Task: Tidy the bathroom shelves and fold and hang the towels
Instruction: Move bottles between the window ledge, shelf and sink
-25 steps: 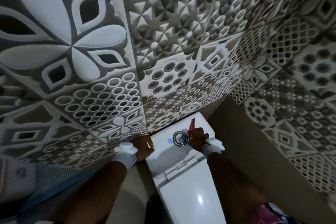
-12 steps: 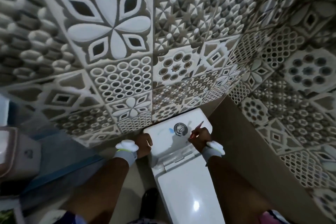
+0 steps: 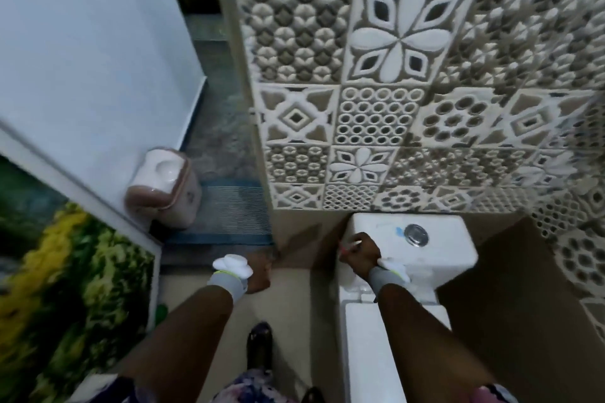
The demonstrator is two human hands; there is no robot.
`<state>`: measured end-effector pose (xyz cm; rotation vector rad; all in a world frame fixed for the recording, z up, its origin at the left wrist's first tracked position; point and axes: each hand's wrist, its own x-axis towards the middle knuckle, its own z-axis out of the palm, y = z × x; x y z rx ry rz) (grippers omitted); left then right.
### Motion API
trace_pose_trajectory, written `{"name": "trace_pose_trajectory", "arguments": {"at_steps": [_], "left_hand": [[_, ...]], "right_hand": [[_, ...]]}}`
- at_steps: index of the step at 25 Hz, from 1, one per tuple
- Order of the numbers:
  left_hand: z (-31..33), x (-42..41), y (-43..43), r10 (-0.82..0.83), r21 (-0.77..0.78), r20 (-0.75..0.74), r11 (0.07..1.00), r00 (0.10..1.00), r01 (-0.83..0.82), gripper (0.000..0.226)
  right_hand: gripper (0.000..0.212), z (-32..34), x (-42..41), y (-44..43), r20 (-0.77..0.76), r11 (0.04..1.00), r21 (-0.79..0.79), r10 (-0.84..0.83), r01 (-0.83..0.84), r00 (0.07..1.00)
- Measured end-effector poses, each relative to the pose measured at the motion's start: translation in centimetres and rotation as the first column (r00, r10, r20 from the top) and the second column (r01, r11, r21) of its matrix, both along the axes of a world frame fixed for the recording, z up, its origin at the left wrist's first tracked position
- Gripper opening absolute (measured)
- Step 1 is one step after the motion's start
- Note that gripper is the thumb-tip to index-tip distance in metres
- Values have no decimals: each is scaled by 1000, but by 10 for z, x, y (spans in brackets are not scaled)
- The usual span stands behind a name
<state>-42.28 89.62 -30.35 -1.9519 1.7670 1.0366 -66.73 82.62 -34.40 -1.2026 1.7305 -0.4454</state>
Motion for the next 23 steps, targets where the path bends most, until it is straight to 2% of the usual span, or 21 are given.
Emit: {"name": "trace_pose_trajectory", "arguments": {"at_steps": [3, 5, 8, 11, 13, 16, 18, 20, 23], "left_hand": [[8, 58, 25, 60, 11, 61, 998, 996, -61, 27], [9, 102, 39, 103, 27, 60, 994, 993, -105, 10], [11, 170, 43, 230, 13, 101, 972, 968, -233, 14], [13, 245, 39, 318, -23, 128, 948, 939, -318, 7], [11, 289, 38, 387, -29, 130, 922, 913, -386, 28], [12, 341, 31, 425, -13, 99, 905, 900, -426, 30], [10, 367, 19, 493, -31, 57, 870, 868, -492, 27], [4, 384, 1, 537, -46, 10, 843, 844, -536, 24], [-10, 412, -45, 541, -42, -50, 839, 840, -543, 12]], "right_hand": [[34, -1, 69, -13, -6, 985, -36, 170, -171, 985], [28, -5, 122, -22, 8, 959, 53, 278, -278, 960], [25, 3, 206, -37, 0, 923, 60, 381, -381, 924], [9, 18, 296, -52, -21, 864, 29, 503, -503, 864], [23, 12, 351, -64, -38, 841, 25, 541, -540, 840], [34, -32, 416, -86, -84, 818, 6, 574, -575, 815], [26, -21, 450, -85, -119, 796, -27, 599, -605, 792], [6, -14, 474, -96, -165, 764, -9, 636, -645, 754], [18, -33, 518, -138, -225, 706, 54, 698, -706, 680]]}}
